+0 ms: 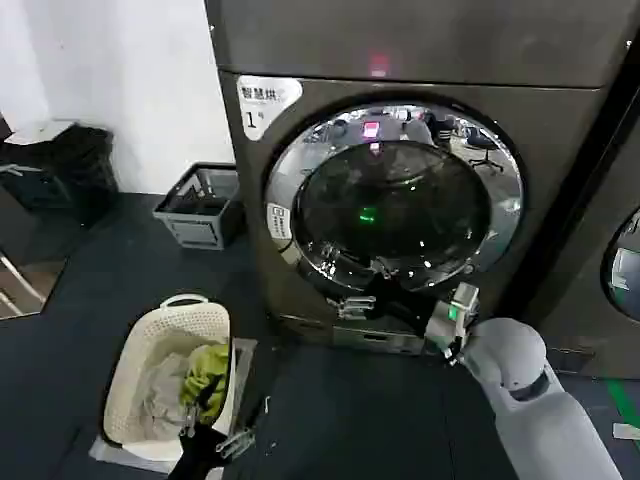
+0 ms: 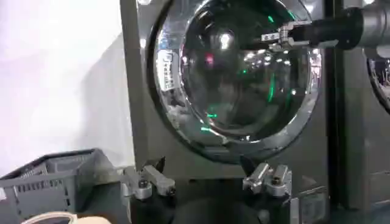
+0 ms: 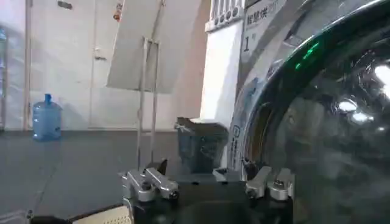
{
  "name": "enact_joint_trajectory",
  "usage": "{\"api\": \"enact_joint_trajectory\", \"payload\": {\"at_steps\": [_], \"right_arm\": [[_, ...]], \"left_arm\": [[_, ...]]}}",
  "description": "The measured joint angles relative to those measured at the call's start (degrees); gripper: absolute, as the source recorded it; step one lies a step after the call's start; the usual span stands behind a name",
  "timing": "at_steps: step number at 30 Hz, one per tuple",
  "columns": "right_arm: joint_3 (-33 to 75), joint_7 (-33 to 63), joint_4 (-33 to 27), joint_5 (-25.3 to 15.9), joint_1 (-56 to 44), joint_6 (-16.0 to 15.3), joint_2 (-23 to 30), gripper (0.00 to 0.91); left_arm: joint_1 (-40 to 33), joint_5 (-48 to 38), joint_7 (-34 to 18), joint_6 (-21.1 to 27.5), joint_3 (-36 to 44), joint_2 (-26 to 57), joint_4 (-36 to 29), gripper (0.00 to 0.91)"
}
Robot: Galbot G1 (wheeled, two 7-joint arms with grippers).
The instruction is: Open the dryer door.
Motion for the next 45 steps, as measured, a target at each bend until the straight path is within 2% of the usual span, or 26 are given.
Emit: {"api": "enact_joint_trajectory", "payload": {"at_steps": [2, 6, 10, 14, 21, 45], "right_arm": [[0.22, -1.56, -0.64, -0.40, 0.30, 1.17, 0.12, 0.907], [-0.28, -2.83, -2.63, -0.75, 1.58, 0.91, 0.27, 0.907], [-1.51, -2.69, -5.54, -1.21, 3.49, 1.95, 1.08, 0.907], [-3.27, -0.96, -9.74, -3.18, 6.21, 3.78, 1.92, 0.907], [-7.28, -0.01, -18.15, -3.63, 12.57, 5.98, 5.13, 0.907], [-13.30, 0.01, -33.97, -5.16, 22.13, 8.27, 13.36, 0.907]], "left_arm": [[-0.03, -1.86, -0.25, 0.84, 0.00, 0.01, -0.10, 0.907], [-0.01, -2.67, -0.42, 0.81, 0.21, -0.05, -0.20, 0.907], [-0.09, -2.06, -0.25, 0.74, 0.43, -0.03, -0.01, 0.907], [-0.12, -1.46, -0.13, 0.75, 0.59, -0.22, 0.21, 0.907], [0.12, -0.76, -0.10, 0.73, 0.55, -0.54, 0.53, 0.907], [1.39, 0.07, -0.14, -0.18, 0.09, -1.86, 0.22, 0.907]]}}
